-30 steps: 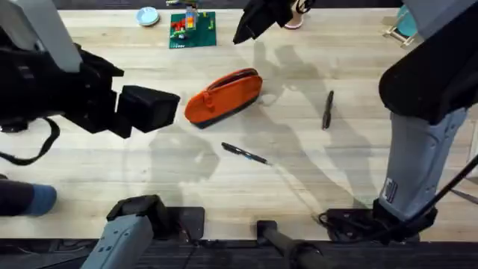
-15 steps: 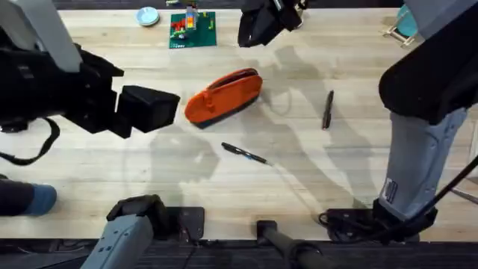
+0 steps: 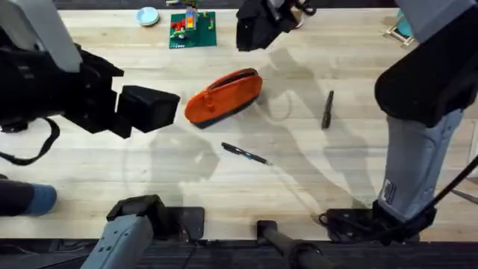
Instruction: Unzip the bag, pick up the pens from the table one at a time and place them inside, then zip the bag closed.
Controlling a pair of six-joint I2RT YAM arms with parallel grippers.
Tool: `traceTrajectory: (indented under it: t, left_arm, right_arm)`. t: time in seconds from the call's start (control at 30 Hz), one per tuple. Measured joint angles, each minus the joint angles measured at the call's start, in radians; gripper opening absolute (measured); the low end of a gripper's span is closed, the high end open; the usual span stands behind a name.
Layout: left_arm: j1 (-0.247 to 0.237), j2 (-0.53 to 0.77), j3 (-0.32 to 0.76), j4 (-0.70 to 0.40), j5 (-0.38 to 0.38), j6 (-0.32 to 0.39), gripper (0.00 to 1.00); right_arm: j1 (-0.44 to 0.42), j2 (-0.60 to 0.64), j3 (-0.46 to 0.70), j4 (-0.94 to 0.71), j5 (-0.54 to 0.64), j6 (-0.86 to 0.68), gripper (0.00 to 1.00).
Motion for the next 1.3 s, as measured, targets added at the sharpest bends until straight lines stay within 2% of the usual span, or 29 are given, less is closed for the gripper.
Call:
traceTrajectory:
  t: [0.8,1.3]
  left_arm:
    - [0.000,0.000,0.000,0.000,-0.005,0.000,0.993]
    - [0.000,0.000,0.000,0.000,-0.006,0.000,0.995]
  right_arm:
    - [0.205,0.000,0.000,0.021,0.362,0.234,0.030]
    - [0.203,0.000,0.000,0.022,0.405,0.284,0.030]
